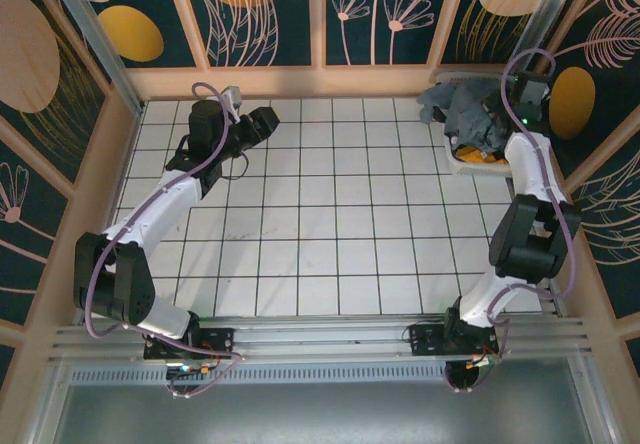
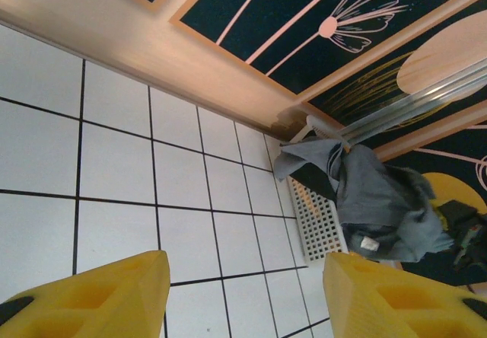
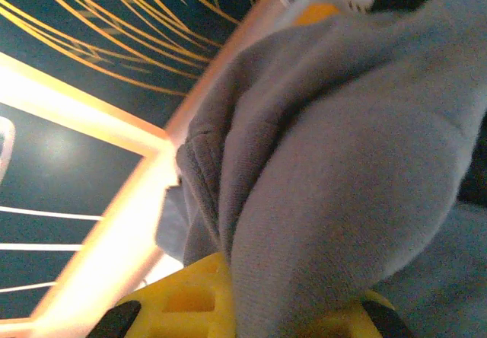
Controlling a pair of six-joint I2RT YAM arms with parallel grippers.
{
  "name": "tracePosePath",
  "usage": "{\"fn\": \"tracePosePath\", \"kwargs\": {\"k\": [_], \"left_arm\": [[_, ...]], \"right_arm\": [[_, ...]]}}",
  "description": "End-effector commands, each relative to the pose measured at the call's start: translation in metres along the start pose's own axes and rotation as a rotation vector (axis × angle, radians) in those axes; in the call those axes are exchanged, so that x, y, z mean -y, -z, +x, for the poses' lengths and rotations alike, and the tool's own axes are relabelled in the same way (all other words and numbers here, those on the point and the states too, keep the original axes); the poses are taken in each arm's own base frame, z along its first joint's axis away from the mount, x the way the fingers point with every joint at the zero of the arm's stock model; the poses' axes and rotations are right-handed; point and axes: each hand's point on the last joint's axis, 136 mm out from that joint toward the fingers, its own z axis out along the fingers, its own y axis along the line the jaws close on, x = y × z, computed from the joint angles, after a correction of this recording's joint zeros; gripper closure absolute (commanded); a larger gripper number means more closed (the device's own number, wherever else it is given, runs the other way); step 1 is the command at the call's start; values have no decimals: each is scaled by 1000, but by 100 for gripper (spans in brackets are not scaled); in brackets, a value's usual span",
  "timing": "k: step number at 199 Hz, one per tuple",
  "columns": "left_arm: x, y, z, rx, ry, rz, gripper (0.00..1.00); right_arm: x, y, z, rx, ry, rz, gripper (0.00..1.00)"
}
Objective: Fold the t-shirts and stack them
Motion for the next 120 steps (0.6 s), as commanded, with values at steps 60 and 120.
{"fn": "tracePosePath", "kwargs": {"k": [60, 120], "left_arm": [[16, 6, -6, 2, 15, 36, 44], [15, 16, -17, 42, 14, -22, 41]], "right_arm": [[-101, 85, -67, 229, -19, -352, 100], [-210, 179, -73, 417, 110, -516, 100]]}}
